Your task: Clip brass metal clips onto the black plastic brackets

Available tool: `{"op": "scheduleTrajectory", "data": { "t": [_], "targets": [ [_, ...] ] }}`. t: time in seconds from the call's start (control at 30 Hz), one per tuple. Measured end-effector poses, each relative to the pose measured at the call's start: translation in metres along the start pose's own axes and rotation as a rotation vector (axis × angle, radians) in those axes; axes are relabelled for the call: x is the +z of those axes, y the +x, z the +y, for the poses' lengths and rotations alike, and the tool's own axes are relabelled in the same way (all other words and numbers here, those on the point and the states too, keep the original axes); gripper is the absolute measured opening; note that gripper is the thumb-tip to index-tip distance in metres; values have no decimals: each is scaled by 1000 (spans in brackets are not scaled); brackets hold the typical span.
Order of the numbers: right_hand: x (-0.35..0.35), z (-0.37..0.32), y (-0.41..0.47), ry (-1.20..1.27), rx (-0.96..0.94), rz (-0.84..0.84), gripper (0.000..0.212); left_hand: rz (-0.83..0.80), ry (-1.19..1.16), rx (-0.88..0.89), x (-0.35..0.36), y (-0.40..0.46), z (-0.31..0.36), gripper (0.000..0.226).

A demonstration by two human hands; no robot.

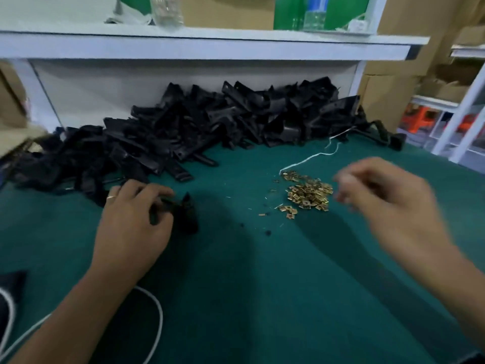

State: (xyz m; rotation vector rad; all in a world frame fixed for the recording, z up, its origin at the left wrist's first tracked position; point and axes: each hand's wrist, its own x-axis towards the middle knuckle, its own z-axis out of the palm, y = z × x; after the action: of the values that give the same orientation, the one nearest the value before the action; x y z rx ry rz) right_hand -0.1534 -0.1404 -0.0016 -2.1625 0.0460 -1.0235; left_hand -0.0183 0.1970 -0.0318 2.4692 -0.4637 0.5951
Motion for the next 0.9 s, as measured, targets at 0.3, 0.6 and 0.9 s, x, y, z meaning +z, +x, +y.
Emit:
{"op": "scheduleTrajectory", "data": {
  "t": [0.3,0.6,0.9],
  "targets": [
    [87,77,71,-74,245,71,15,-119,194,74,8,5,-9,40],
    [74,96,74,-513,145,-261,16,269,-65,53,10,3,5,34],
    [81,82,72,-649,123,-264,15,-214,306,4,26,0,1,58]
  ]
}}
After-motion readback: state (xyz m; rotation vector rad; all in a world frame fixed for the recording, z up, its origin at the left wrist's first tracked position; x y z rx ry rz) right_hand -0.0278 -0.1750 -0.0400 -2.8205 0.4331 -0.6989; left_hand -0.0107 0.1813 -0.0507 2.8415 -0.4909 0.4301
